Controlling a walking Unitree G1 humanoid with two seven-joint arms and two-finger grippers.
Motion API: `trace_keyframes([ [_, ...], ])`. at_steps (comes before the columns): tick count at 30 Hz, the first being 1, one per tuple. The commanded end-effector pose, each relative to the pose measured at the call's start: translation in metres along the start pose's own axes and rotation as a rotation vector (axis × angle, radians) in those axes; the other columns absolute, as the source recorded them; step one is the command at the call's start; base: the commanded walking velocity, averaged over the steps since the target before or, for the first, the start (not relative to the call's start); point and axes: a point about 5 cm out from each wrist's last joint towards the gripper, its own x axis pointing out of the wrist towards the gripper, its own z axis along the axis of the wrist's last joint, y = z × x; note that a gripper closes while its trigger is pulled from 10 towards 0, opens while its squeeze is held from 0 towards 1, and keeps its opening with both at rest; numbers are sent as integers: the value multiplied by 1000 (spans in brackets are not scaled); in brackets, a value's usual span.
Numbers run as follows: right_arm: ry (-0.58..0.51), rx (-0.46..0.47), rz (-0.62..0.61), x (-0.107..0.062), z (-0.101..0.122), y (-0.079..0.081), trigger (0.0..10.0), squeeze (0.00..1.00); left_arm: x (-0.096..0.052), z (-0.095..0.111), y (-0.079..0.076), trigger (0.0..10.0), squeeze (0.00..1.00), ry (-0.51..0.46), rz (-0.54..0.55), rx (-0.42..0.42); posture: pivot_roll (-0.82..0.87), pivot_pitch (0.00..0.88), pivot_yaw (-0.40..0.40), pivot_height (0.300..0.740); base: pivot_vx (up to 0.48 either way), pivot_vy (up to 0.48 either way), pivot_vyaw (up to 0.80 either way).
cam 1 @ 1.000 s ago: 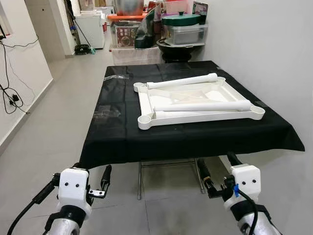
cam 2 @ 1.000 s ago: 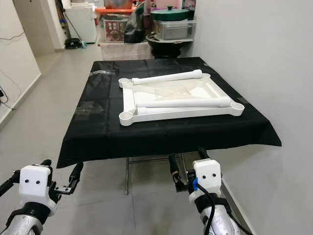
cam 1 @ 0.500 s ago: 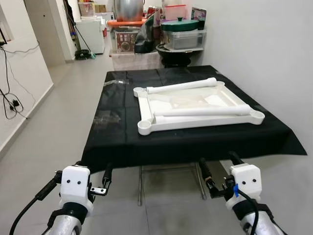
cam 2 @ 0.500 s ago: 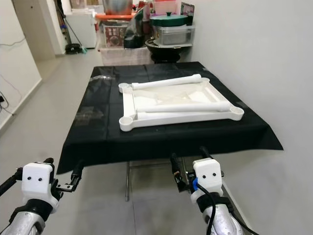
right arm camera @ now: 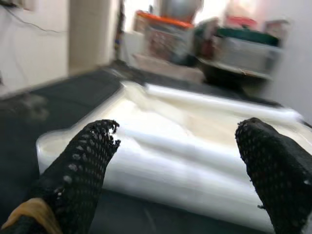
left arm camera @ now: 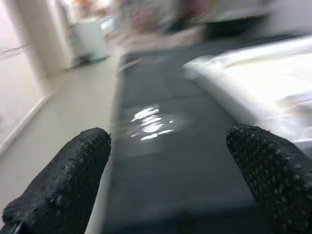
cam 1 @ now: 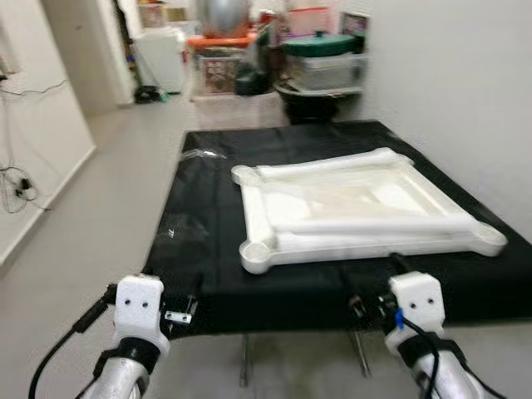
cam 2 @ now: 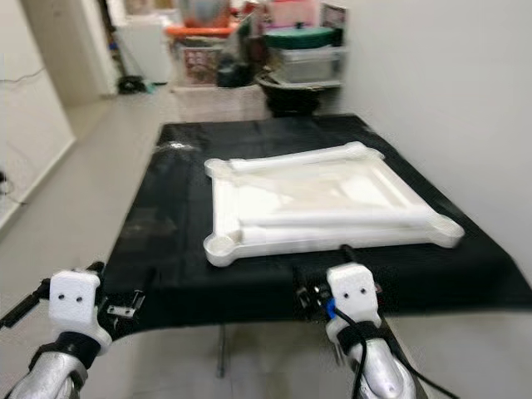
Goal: Building children table
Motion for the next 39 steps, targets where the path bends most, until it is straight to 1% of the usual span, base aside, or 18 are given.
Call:
trace_keyframes([
  [1, 25, -21, -7, -5, -5, -4, 10000, 0, 2, -1, -3, 10000, 0, 9, -2, 10, 10, 0, -18, 740, 0, 0, 0],
  [3, 26, -16, -5, -4, -6, -3, 10000, 0, 2, -2, -2, 10000, 0, 12, 6, 18, 10, 0, -19, 740, 0, 0, 0],
  [6, 28, 8, -6, -4, -7, -3, 10000, 0, 2, -1, 0, 10000, 0, -1, 25, -12, 11, 0, -21, 740, 0, 0, 0],
  [8, 32, -6, -5, -3, -8, -4, 10000, 0, 1, -1, 0, 10000, 0, -3, 29, -20, 11, 0, -21, 740, 0, 0, 0],
  [11, 32, -18, -3, -2, -8, -4, 10000, 0, 1, -1, -2, 10000, 0, 1, 13, -2, 10, 0, -21, 740, 0, 0, 0],
  [12, 29, -19, -2, -1, -8, -4, 10000, 0, 2, -1, -4, 10000, 0, -5, 4, -8, 10, 0, -19, 740, 0, 0, 0],
  [19, 19, -32, 10, 2, -7, -3, 10000, 0, 3, 0, -6, 10000, 0, -10, -8, -15, 9, 0, -17, 740, 0, -435, 0],
  [28, 16, -50, 60, 6, -8, -1, 10000, 0, 3, -1, -8, 10000, 0, -6, -8, -22, 8, 0, -20, 740, 0, -469, 0],
  [39, 28, -45, 79, 8, -9, -2, 10000, 0, 3, -2, -9, 10000, 0, -3, -6, -29, 9, 0, -26, 740, 0, -461, 0],
])
